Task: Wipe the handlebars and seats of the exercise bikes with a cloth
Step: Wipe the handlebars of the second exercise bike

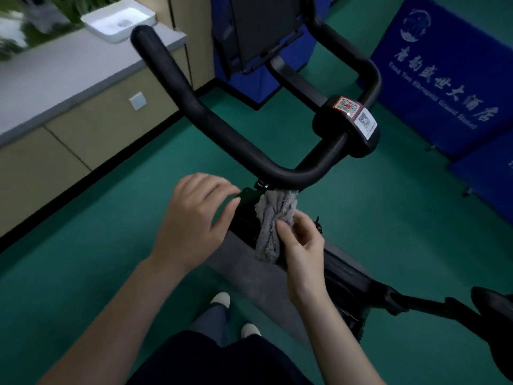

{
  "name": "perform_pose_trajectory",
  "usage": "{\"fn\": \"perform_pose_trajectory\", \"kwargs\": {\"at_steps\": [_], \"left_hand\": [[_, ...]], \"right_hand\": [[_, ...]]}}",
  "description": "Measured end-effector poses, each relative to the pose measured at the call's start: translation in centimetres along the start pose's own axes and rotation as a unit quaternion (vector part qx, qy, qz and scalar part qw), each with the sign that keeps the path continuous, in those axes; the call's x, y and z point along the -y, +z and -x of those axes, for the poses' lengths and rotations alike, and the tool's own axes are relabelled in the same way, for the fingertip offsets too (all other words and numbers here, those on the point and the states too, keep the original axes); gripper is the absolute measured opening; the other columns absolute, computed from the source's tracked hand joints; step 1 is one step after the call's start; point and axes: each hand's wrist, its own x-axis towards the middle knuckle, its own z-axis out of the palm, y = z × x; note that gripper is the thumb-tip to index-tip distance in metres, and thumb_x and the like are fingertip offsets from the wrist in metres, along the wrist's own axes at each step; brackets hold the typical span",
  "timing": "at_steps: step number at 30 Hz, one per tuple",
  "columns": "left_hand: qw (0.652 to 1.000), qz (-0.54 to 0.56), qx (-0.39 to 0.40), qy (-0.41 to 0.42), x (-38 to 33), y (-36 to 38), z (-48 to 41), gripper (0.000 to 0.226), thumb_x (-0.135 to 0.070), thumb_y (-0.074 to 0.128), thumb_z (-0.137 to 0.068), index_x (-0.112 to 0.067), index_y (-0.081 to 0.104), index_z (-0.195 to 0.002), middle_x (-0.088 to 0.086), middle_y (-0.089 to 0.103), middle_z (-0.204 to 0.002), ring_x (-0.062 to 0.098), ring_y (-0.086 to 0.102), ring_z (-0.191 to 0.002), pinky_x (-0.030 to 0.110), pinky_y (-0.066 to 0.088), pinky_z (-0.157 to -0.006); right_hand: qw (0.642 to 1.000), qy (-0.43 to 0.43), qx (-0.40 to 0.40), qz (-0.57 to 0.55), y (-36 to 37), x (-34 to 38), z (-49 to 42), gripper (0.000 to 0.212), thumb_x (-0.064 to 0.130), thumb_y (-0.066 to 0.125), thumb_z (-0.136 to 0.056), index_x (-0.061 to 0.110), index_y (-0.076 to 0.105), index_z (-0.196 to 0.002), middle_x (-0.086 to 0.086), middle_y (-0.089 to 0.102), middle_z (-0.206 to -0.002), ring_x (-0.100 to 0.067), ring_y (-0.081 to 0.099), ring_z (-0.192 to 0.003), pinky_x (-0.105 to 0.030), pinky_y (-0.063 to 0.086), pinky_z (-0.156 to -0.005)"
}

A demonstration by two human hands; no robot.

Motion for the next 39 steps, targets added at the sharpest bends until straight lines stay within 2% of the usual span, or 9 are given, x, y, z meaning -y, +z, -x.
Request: {"fn": "perform_pose_trajectory", "kwargs": {"at_steps": [2,5,12,16,20,25,29,32,39], "left_hand": [[0.997,-0.024,0.045,-0.051,-0.3,0.2,2.5,0.030,-0.030,0.045,-0.094,-0.011,0.067,-0.100,0.000,0.066,-0.099,0.019,0.059,-0.095,0.028,0.032,-0.095],[0.985,-0.056,0.094,-0.131,-1.1,0.7,6.0,0.033,-0.033,0.045,-0.094,-0.013,0.067,-0.108,-0.001,0.068,-0.110,0.020,0.060,-0.104,0.031,0.030,-0.102],[0.947,-0.108,0.107,-0.284,-3.8,1.0,14.0,0.036,-0.035,0.049,-0.095,-0.018,0.059,-0.126,0.000,0.061,-0.126,0.015,0.049,-0.125,0.032,0.017,-0.114],[0.916,-0.133,0.082,-0.368,-5.3,0.2,18.9,0.038,-0.036,0.049,-0.095,-0.018,0.058,-0.127,0.000,0.061,-0.127,0.014,0.047,-0.128,0.034,0.018,-0.115],[0.884,-0.155,0.038,-0.440,-7.1,-1.3,23.5,0.034,-0.031,0.057,-0.092,-0.016,0.062,-0.122,0.003,0.066,-0.121,0.018,0.053,-0.123,0.036,0.023,-0.112],[0.838,-0.176,-0.003,-0.517,-9.1,-3.1,29.0,0.034,-0.033,0.057,-0.092,-0.017,0.062,-0.121,0.001,0.066,-0.120,0.017,0.053,-0.123,0.035,0.024,-0.112],[0.804,-0.174,-0.022,-0.568,-10.8,-4.6,33.2,0.037,-0.038,0.050,-0.095,-0.019,0.059,-0.126,-0.001,0.063,-0.125,0.017,0.050,-0.125,0.032,0.026,-0.111],[0.781,-0.163,-0.047,-0.601,-12.4,-6.4,36.5,0.037,-0.037,0.049,-0.095,-0.017,0.059,-0.125,0.000,0.062,-0.124,0.019,0.053,-0.121,0.035,0.034,-0.106],[0.714,-0.157,-0.119,-0.672,-17.4,-10.4,45.7,0.037,-0.035,0.052,-0.095,-0.017,0.058,-0.126,-0.001,0.060,-0.127,0.020,0.051,-0.122,0.032,0.039,-0.101]], "right_hand": [[0.999,-0.013,0.026,0.041,-0.8,0.1,0.3,0.018,0.008,0.060,-0.092,0.011,0.066,-0.108,0.001,0.072,-0.094,-0.016,0.067,-0.090,-0.027,0.055,-0.076],[0.994,-0.022,0.063,0.091,-1.9,0.4,0.7,0.021,0.014,0.063,-0.091,0.014,0.064,-0.112,-0.006,0.071,-0.099,-0.023,0.067,-0.093,-0.043,0.055,-0.086],[0.964,-0.050,0.194,0.173,-2.9,0.4,1.8,0.017,0.013,0.061,-0.090,0.017,0.069,-0.105,0.002,0.072,-0.097,-0.017,0.068,-0.092,-0.047,0.054,-0.087],[0.943,-0.052,0.277,0.176,-1.6,0.1,3.3,0.016,0.013,0.060,-0.090,0.018,0.070,-0.102,0.001,0.073,-0.095,-0.017,0.069,-0.089,-0.047,0.055,-0.085],[0.920,-0.039,0.352,0.166,0.3,-0.5,5.2,0.019,0.010,0.061,-0.091,0.009,0.067,-0.109,-0.006,0.071,-0.105,-0.021,0.066,-0.100,-0.047,0.052,-0.093],[0.886,-0.041,0.433,0.163,3.0,-1.2,8.2,0.016,0.006,0.063,-0.089,0.016,0.067,-0.102,0.001,0.070,-0.099,-0.009,0.065,-0.094,-0.034,0.053,-0.086],[0.840,-0.052,0.508,0.183,5.3,-1.7,11.4,0.017,0.005,0.063,-0.089,0.018,0.068,-0.099,-0.003,0.070,-0.099,-0.018,0.065,-0.097,-0.037,0.053,-0.088],[0.802,-0.072,0.559,0.198,6.9,-2.3,14.8,0.017,0.007,0.064,-0.088,0.021,0.068,-0.098,0.004,0.071,-0.097,-0.008,0.065,-0.092,-0.027,0.051,-0.083],[0.733,-0.092,0.640,0.213,8.7,-4.9,26.0,0.016,0.016,0.067,-0.088,0.018,0.069,-0.103,0.004,0.071,-0.099,-0.012,0.065,-0.097,-0.031,0.051,-0.086]]}}
